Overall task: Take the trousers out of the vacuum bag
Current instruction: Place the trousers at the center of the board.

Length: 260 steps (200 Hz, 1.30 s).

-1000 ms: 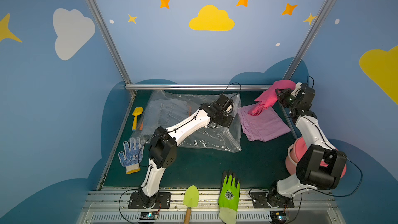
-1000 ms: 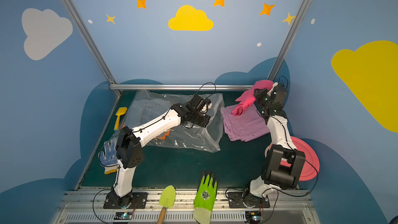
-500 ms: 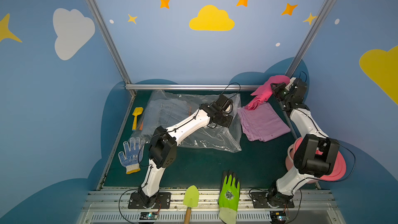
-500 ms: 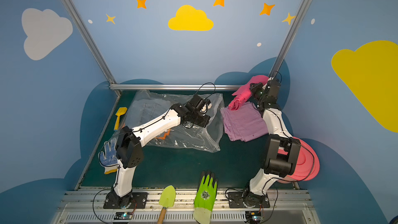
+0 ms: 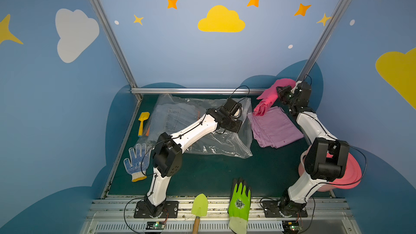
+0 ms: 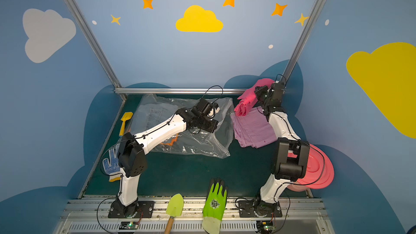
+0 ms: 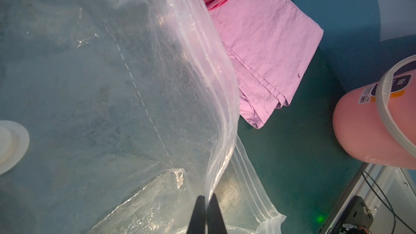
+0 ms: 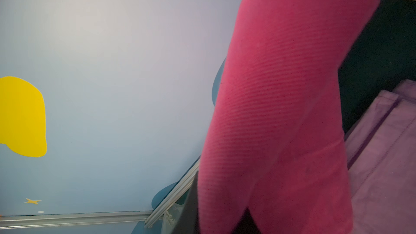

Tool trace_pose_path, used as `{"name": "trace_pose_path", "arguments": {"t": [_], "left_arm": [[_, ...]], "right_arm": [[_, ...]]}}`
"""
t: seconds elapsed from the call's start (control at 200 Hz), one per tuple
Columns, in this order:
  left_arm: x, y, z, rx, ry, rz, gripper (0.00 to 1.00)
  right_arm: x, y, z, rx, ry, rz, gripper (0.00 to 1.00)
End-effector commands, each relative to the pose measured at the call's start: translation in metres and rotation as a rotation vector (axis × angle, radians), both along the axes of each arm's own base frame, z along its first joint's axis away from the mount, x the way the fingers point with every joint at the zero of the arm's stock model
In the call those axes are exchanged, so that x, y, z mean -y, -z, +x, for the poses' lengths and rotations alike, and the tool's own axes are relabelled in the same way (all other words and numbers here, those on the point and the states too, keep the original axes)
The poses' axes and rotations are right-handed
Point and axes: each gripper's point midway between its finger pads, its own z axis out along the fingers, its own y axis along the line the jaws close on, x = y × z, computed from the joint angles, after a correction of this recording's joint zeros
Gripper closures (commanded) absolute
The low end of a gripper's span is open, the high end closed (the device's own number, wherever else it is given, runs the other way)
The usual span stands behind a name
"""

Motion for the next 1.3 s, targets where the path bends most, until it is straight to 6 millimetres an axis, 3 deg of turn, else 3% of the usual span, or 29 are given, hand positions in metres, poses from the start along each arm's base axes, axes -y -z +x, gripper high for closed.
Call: {"name": "trace_pose_path", "arguments": {"t": [0.0, 0.19, 0.406, 0.821, 1.297], "left_arm": [[-0.006, -0.012, 0.0, 0.01, -0.009, -0.016, 0.95], [-0.005, -0.011, 0.001, 0.009, -0.008, -0.019, 0.95], [-0.005, -0.012, 0.001, 0.008, -0.007, -0.018, 0.95], [-0.007, -0.009, 0.004, 0.003, -0.012, -0.015, 0.95], [-0.006, -0.005, 0.006, -0.003, -0.019, -0.016, 0.95]], "right_arm": [[-0.002, -0.069, 0.001, 0.213, 0.02, 0.019, 1.0], [-0.007, -0.072, 0.004, 0.221, 0.008, 0.069, 1.0], [-0.007, -0.053, 0.002, 0.187, 0.015, 0.128, 1.0], [0.003, -0.002, -0.036, 0.058, 0.085, 0.101, 1.0], [0.003, 0.01, -0.07, -0.047, 0.113, -0.059, 1.0]]}}
